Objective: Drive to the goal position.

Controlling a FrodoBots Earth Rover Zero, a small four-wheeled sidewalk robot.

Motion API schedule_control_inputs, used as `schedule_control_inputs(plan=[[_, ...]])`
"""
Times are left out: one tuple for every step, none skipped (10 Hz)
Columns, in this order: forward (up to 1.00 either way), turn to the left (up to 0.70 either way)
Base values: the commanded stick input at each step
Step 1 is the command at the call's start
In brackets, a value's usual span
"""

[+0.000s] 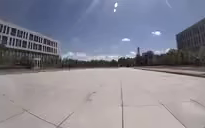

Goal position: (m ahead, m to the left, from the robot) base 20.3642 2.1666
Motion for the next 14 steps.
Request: schedule_control_inputs(plan=[[0.70,0.00],[0.70,0.00],[0.70,0.00],[0.70,0.00],[0.70,0.00],[0.70,0.00],[0.69,0.00],[0.69,0.00],[0.69,0.00],[0.69,0.00],[0.70,0.00],[0.70,0.00],[0.69,0.00],[0.69,0.00]])
